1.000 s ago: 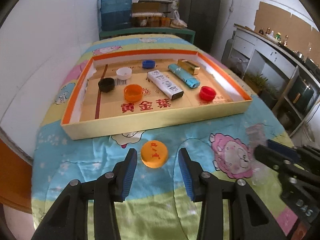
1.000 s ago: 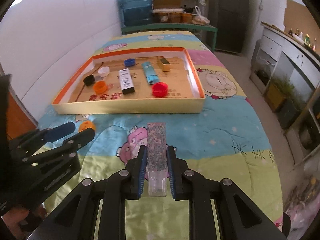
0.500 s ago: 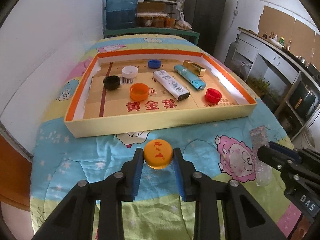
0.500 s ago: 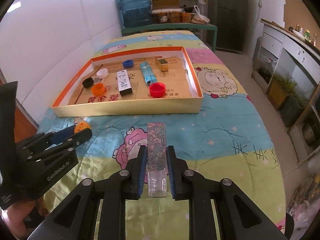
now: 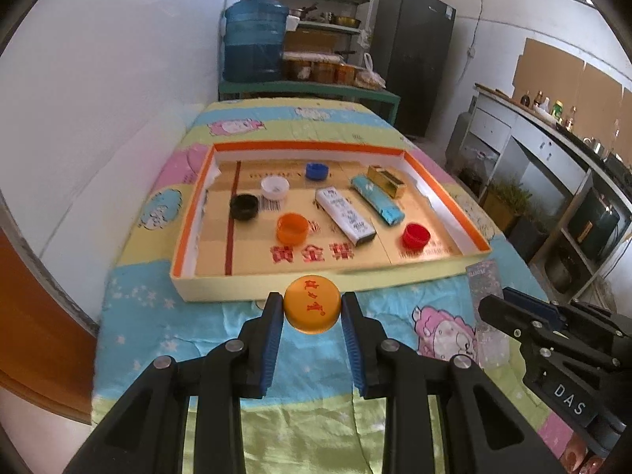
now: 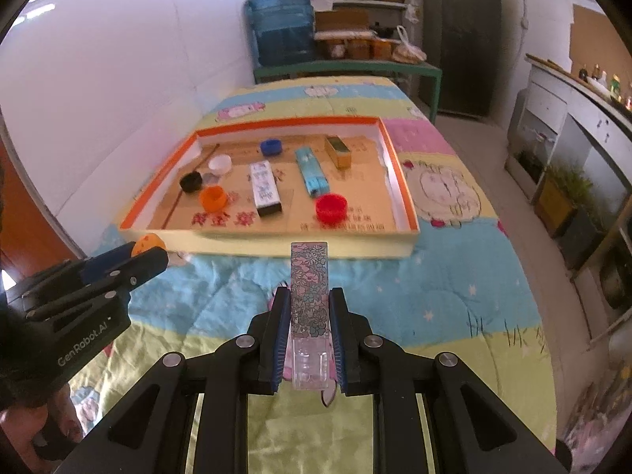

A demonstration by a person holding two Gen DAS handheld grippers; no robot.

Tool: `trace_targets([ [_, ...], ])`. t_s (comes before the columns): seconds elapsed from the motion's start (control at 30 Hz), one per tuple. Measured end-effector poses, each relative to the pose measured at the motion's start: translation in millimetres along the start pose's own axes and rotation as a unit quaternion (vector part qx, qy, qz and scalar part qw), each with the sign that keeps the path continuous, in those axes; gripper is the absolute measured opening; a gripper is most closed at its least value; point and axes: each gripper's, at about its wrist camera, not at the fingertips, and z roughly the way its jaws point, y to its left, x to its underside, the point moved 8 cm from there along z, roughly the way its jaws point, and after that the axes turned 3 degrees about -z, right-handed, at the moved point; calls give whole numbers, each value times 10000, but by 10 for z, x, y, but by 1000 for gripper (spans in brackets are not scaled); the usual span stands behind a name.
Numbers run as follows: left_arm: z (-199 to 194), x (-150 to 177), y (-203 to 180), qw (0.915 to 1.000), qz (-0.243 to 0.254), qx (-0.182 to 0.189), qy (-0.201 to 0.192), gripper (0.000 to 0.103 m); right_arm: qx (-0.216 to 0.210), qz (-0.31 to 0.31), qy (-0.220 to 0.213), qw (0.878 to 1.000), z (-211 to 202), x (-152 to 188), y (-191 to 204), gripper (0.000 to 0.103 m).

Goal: Organize rigid objects
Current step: 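Carry the printed orange cap and clear tube with both tools down into the box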

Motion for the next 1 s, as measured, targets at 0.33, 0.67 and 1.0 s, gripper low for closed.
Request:
trace_targets([
  [0.33, -101, -210, 121, 9997, -135, -97, -172, 31, -53, -196, -239, 9995, -53, -341, 101, 20],
  [0.67, -167, -451, 147, 9991, -191, -117, -349, 31, -182, -382, -378, 9984, -35, -634, 179, 20],
  [1.0, -9, -712, 216, 9990, -227, -214, -334, 31, -333, -591, -375, 9970, 113, -939, 212, 20],
])
